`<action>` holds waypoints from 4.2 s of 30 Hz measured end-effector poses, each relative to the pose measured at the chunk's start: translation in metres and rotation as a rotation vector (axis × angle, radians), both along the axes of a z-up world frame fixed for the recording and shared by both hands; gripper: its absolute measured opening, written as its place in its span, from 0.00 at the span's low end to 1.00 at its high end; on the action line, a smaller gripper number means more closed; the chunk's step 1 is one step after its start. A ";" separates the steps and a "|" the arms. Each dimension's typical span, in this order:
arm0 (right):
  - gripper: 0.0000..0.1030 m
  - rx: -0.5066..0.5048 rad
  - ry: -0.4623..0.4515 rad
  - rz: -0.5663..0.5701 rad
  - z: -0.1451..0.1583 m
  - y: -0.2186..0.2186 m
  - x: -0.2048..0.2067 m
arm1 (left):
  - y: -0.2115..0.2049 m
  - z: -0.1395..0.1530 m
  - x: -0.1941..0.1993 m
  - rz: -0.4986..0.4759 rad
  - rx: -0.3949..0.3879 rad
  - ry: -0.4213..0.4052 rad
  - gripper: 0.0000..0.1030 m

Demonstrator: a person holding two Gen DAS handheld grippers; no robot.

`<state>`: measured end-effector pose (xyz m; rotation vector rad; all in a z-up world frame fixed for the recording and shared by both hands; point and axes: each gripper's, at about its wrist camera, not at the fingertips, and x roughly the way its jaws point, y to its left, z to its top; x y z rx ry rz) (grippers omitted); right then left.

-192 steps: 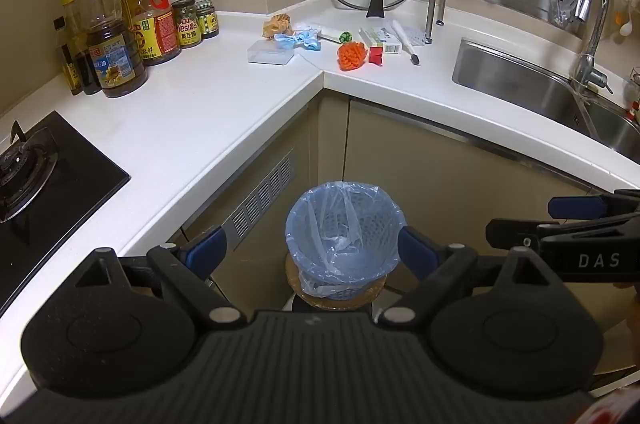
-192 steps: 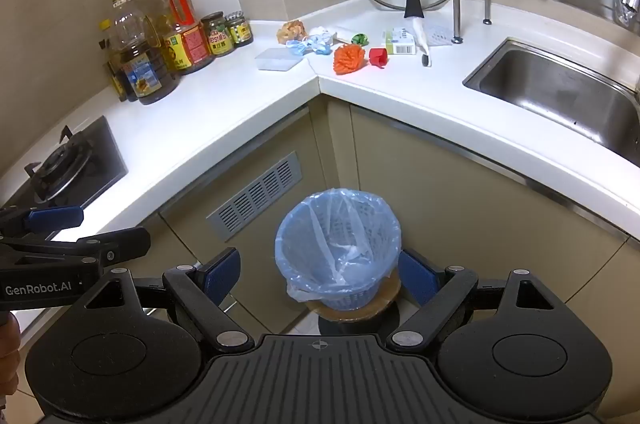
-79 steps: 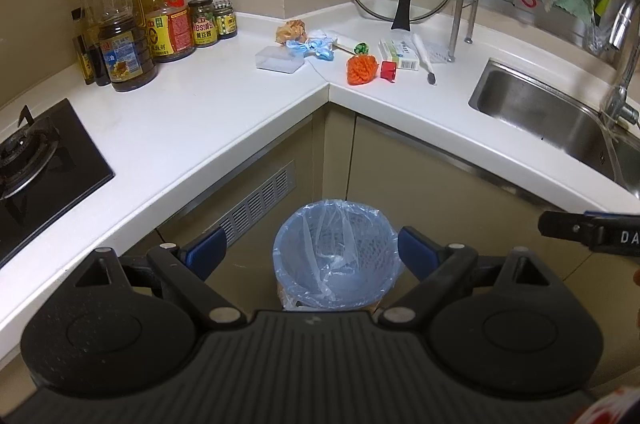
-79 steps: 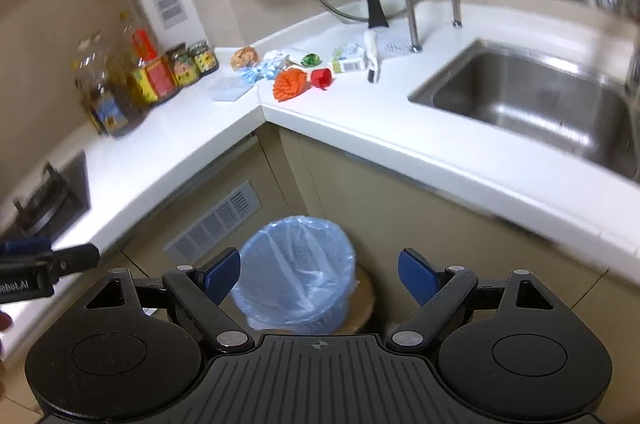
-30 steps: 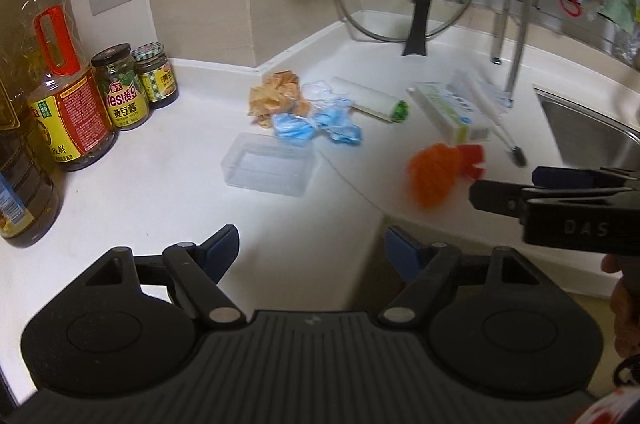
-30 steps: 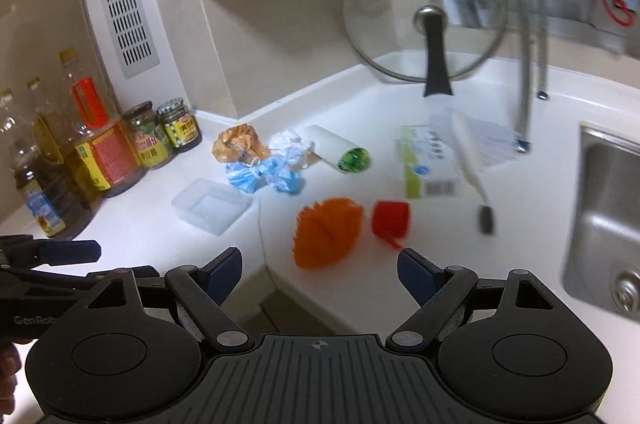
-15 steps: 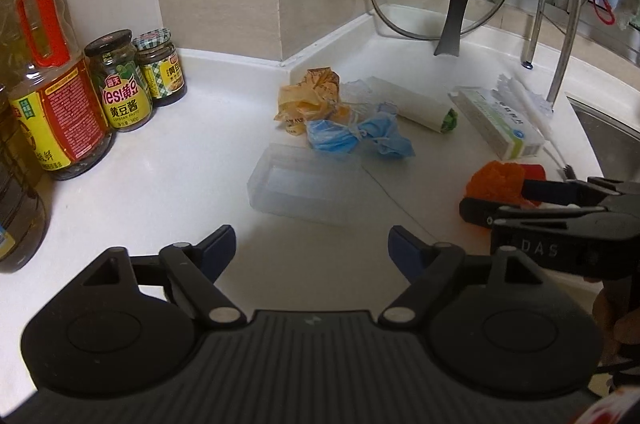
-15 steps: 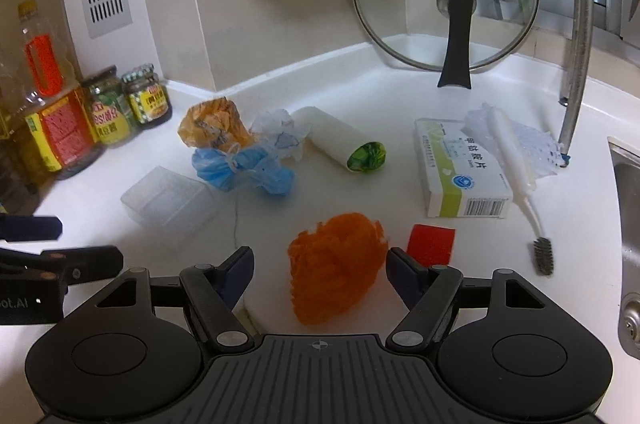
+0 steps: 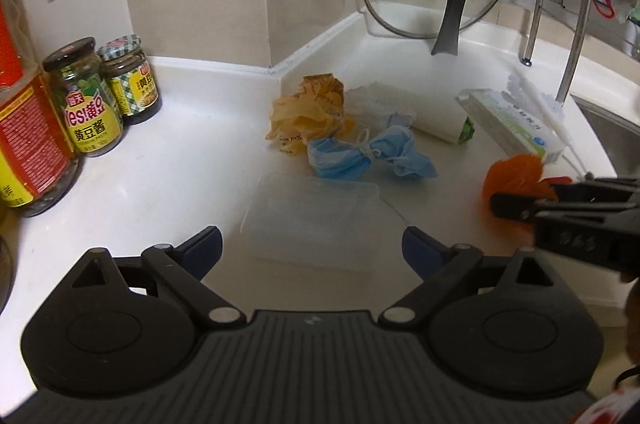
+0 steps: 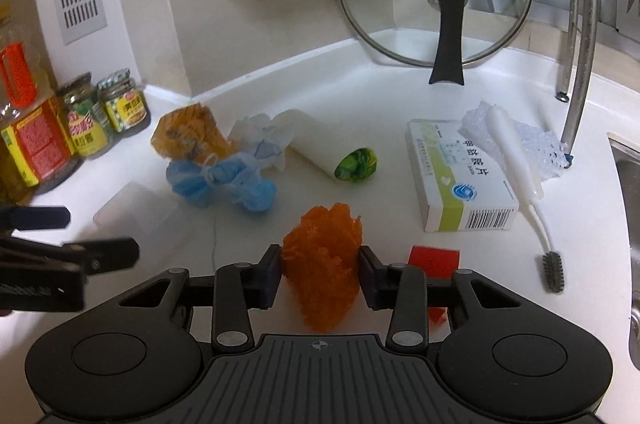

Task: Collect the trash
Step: 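Grasp the orange wrapper with the right gripper while the left gripper grasps the clear box, then carry the orange wrapper and clear box down over the trash bin, then open the right gripper to drop the orange wrapper while the left drops the box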

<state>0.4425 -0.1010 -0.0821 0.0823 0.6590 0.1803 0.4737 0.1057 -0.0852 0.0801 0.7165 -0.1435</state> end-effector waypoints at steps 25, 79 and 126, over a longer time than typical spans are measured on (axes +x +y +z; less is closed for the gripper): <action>0.39 0.050 0.006 0.002 0.006 -0.010 0.010 | 0.000 -0.017 0.027 -0.060 0.003 0.015 0.82; 0.39 -0.011 0.255 0.655 -0.094 -0.084 -0.181 | -0.126 -0.098 -0.272 0.471 -0.137 0.243 0.82; 0.41 -0.090 0.399 0.674 -0.209 -0.039 -0.133 | -0.098 -0.206 -0.224 0.457 -0.174 0.428 0.84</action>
